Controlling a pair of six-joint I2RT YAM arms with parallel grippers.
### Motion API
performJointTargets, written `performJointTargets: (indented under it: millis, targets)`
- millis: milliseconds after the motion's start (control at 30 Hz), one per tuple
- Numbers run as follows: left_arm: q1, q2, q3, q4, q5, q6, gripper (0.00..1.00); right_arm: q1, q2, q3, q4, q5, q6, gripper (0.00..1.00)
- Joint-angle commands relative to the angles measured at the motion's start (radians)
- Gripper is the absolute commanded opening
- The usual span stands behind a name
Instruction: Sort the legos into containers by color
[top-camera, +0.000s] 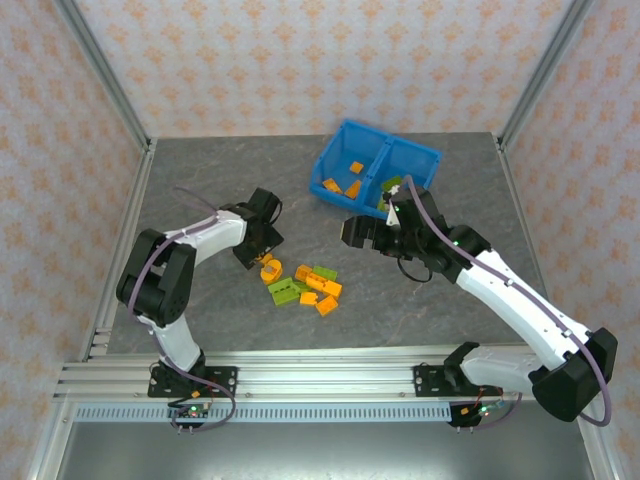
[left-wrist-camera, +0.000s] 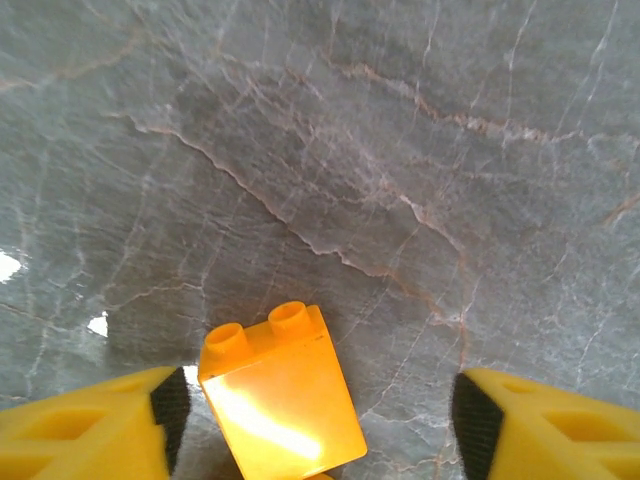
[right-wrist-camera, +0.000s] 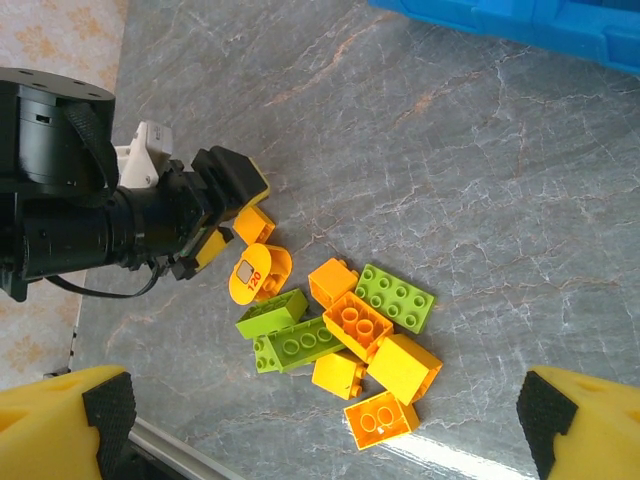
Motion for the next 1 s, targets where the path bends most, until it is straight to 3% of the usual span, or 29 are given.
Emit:
performJointTargets:
  millis: [0,400,600,767,967]
  targets:
    - [0.003,0.03,0.0,-0.003,0.016,-0.026,0.65,0.005,-0.006,-0.009,0.004,0.02,0.011,0.99]
    - [0.006,0.011,-0.009,-0.015,0.011,0.013,0.33,0.005,-0.015,-0.009,0.003,0.007,0.022,0.99]
    - [-0.016,-0.149,0.068,-0.021,0.016,0.152,0.29,0.005,-0.016,0.005,0.037,-0.037,0.037,0.99]
    - [-0.111,-0.173,0.268,-0.036,-0.049,0.293,0.28,0.005,-0.036,0.013,0.071,-0.021,0.059,1.0]
    - [-0.209,0.094,0.731,-0.16,-0.151,0.52,0.27,0.005,-0.06,0.005,0.066,-0.006,0.065,1.0]
